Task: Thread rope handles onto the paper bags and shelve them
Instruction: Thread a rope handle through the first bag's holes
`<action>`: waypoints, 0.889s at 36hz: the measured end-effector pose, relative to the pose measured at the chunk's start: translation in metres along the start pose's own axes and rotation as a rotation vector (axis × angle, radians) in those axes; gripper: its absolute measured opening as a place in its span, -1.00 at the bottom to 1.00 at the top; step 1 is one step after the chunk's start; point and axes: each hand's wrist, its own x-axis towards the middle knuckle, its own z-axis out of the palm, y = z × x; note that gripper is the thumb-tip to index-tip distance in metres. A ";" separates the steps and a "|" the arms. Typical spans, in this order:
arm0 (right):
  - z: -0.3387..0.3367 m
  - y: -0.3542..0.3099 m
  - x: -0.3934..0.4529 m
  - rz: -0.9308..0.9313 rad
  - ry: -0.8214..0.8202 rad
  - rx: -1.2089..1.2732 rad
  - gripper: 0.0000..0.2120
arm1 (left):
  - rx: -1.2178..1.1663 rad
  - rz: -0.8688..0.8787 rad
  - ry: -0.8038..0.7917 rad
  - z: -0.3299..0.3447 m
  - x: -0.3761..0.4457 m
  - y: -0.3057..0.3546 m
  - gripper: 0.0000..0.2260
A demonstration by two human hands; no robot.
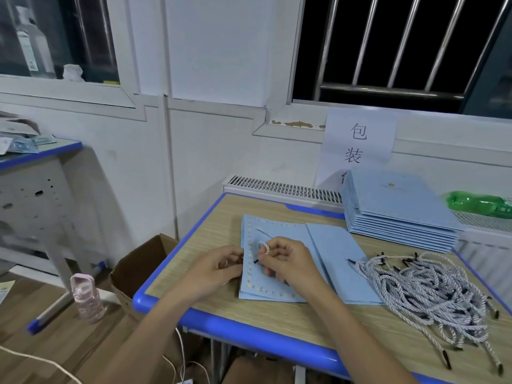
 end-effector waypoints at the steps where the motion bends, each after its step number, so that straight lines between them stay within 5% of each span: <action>1: -0.001 0.000 0.000 0.009 -0.005 -0.010 -0.85 | -0.005 0.004 0.008 0.000 0.000 0.000 -0.62; 13: 0.001 0.001 0.000 0.010 -0.070 -0.116 -0.90 | -0.025 0.071 0.071 0.007 0.008 -0.006 -0.60; 18: 0.003 0.002 0.002 0.064 -0.075 -0.005 -0.86 | -0.101 0.066 0.115 0.014 0.013 -0.007 -0.76; 27: -0.002 0.000 0.003 0.123 -0.102 0.118 -0.87 | 0.134 0.103 0.176 0.019 0.017 0.000 -0.92; 32: -0.002 -0.001 0.003 0.116 -0.086 0.091 -0.85 | 0.251 0.228 0.215 0.020 0.016 0.008 -0.84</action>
